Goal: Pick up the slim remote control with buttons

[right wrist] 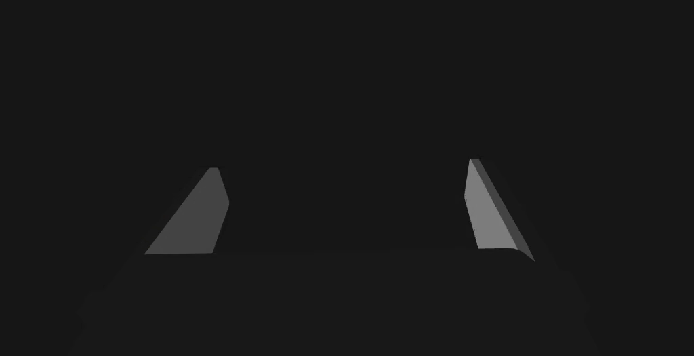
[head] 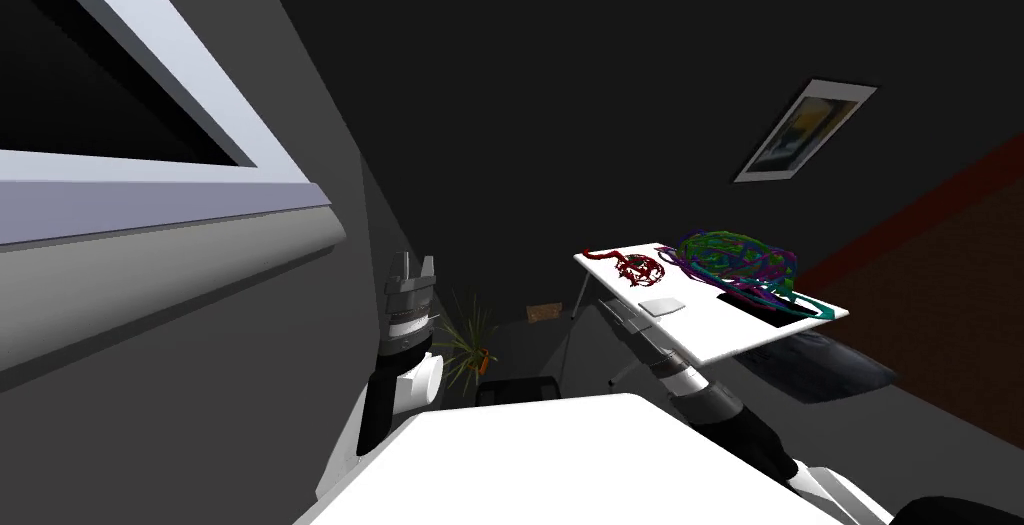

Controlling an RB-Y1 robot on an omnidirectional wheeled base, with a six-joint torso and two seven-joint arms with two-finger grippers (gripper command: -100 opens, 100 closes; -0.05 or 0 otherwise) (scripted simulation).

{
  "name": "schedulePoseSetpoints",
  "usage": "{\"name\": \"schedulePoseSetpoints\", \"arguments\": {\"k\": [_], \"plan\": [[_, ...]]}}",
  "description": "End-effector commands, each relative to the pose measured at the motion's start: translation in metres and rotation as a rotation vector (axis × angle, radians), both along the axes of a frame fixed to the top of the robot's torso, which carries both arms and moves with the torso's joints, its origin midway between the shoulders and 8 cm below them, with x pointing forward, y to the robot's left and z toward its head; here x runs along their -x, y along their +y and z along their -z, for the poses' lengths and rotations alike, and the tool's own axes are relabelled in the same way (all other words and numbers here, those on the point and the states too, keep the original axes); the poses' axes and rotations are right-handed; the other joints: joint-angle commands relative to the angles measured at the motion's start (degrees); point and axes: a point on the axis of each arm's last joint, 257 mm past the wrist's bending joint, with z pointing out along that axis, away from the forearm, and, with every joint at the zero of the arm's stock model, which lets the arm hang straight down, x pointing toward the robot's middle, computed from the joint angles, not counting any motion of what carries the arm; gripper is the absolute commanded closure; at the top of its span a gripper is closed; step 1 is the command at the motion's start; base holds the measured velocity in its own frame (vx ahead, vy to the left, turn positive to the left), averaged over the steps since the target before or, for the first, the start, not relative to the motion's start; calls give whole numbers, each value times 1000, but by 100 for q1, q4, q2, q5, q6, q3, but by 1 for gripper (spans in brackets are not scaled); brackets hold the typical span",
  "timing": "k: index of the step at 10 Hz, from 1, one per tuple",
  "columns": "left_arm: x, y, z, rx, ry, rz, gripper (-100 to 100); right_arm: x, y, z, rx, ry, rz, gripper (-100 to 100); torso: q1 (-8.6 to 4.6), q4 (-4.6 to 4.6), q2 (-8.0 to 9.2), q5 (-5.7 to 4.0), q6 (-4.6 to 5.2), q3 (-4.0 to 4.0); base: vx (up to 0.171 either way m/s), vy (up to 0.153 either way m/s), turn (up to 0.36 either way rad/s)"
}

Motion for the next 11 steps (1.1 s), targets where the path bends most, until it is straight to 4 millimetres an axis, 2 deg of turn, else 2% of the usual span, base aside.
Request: {"name": "schedulePoseSetpoints", "arguments": {"k": [1, 4, 5, 6, 9, 10, 11], "plan": [[0, 0, 0, 0, 0, 0, 0, 8, -5, 15, 71, 55, 9, -100, 0, 0, 0, 0, 0, 0, 103, 107, 50], [0, 0, 0, 0, 0, 0, 0, 30, -22, 54, 240, 180, 19, -100, -18, 2, 15, -3, 3, 7, 79, 75, 100], [0, 0, 0, 0, 0, 0, 0, 36, -24, 61, 253, 204, 21, -100, -30, 2, 12, -6, 1, 6, 70, 24, 74], [0, 0, 0, 0, 0, 0, 0, 49, -34, 78, 335, 263, 18, -100, -37, 3, 16, -7, 3, 8, 81, 51, 141], [0, 0, 0, 0, 0, 0, 0, 74, -46, 104, 442, 356, 7, -100, -39, 3, 16, -8, 1, 9, 69, 15, 107], [0, 0, 0, 0, 0, 0, 0, 90, -57, 119, 526, 415, -9, -100, -48, 3, 17, -10, 3, 9, 95, -10, 137], [0, 0, 0, 0, 0, 0, 0, 96, -57, 123, 536, 431, -11, -100, -52, 2, 10, -11, 1, 5, 81, -8, 79]]}}
